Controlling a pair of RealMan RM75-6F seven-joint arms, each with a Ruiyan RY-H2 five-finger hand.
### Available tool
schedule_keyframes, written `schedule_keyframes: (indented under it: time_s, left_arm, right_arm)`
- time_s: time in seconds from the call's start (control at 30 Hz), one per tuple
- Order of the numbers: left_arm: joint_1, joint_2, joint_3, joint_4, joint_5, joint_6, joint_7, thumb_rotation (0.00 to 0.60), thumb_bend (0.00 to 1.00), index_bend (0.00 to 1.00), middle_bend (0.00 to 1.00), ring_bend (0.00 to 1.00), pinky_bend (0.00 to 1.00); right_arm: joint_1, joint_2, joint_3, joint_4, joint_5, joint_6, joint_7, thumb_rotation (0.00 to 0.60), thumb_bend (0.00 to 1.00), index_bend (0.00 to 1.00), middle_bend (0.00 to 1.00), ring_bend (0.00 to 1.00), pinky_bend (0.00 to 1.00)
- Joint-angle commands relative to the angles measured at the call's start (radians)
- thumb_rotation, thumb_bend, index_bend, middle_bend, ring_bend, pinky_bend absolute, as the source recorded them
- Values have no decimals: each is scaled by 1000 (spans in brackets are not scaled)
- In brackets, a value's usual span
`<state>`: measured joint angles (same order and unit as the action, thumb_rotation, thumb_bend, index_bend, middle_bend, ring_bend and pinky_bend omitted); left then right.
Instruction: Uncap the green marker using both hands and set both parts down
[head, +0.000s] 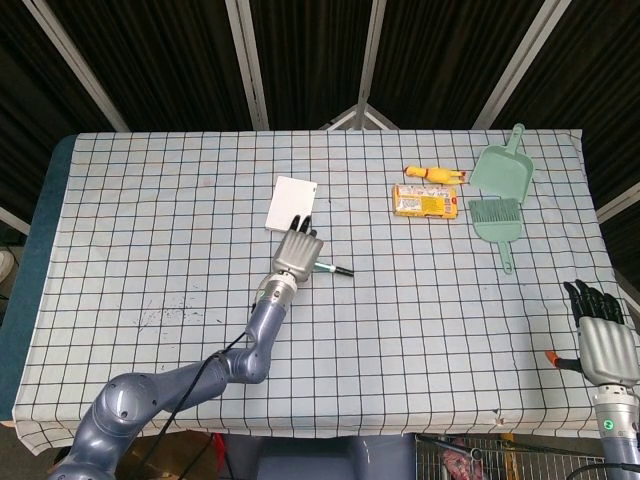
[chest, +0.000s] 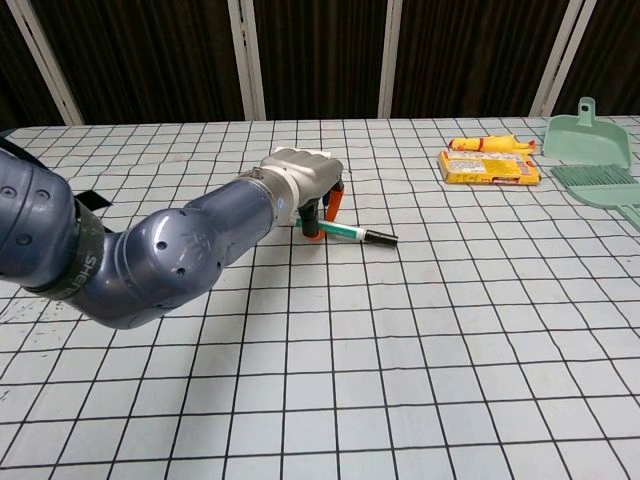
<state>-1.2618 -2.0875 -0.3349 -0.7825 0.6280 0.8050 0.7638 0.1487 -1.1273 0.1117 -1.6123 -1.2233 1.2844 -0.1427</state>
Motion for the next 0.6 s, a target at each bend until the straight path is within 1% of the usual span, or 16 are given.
schedule_keyframes:
  time_s: [0.03, 0.17, 0.37, 0.47, 0.6]
  left_arm:
    - [6, 10, -11, -16, 10, 12, -13, 600, 514, 608, 278, 0, 0]
    - [15, 34, -35, -59, 16, 34, -30, 600, 515, 609, 279, 0, 0]
    - [29, 95, -69, -166, 13, 86, -21, 600, 515, 613, 282, 0, 0]
    - [36, 149, -91, -263, -2, 125, 9, 600, 514, 621, 284, 0, 0]
    - [39, 240, -124, -423, -28, 194, 77, 600, 514, 623, 284, 0, 0]
  right_arm:
    - [0, -1, -1, 0, 2, 0, -5, 600, 49, 1, 0, 0, 0]
    - [1, -4, 0, 1, 4, 1, -11, 600, 49, 0, 0, 0, 0]
    - [3, -8, -1, 6, 9, -3, -19, 600, 49, 0, 0, 0, 0]
    - [4, -10, -1, 7, 13, -4, -27, 600, 49, 0, 0, 0, 0]
    - [8, -14, -2, 5, 15, -7, -37, 600, 48, 0, 0, 0, 0]
